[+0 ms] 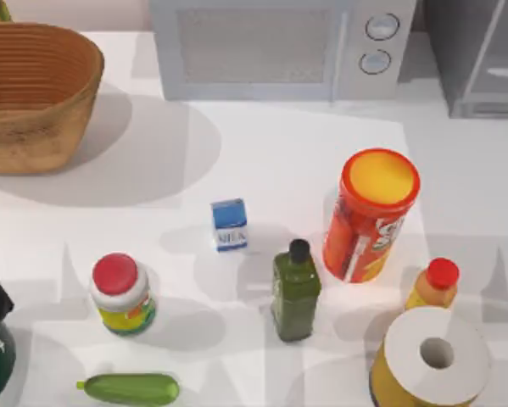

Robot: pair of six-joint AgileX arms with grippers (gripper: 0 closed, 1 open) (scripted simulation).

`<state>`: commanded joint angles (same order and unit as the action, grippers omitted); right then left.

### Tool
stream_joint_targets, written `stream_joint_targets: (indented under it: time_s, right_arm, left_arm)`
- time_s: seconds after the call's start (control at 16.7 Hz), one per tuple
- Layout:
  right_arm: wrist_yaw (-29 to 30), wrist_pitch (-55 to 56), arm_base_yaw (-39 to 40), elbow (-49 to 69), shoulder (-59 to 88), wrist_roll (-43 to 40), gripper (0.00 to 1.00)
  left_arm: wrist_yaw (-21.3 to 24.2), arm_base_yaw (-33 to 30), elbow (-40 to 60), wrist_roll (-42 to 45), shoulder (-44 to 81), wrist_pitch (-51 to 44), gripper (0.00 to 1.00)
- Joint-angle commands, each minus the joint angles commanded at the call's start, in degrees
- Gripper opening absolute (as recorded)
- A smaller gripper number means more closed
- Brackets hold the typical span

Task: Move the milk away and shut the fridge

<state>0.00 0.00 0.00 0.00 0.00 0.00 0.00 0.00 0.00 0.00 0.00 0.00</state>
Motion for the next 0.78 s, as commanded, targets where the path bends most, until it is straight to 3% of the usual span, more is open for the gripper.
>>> stream_joint_targets:
  time_s: [0.3,0.78]
  right_arm:
    - [3.66,2.67,2.98,0.06,2.88,0.02,1.0]
    - [27.58,20.26,25.13,-0.04,22.83,-0.08,1.0]
  left_arm:
    - [0.0,0.0,0.0,0.0,0.0,0.0,1.0]
    - [0.0,0.0,0.0,0.0,0.0,0.0,1.0]
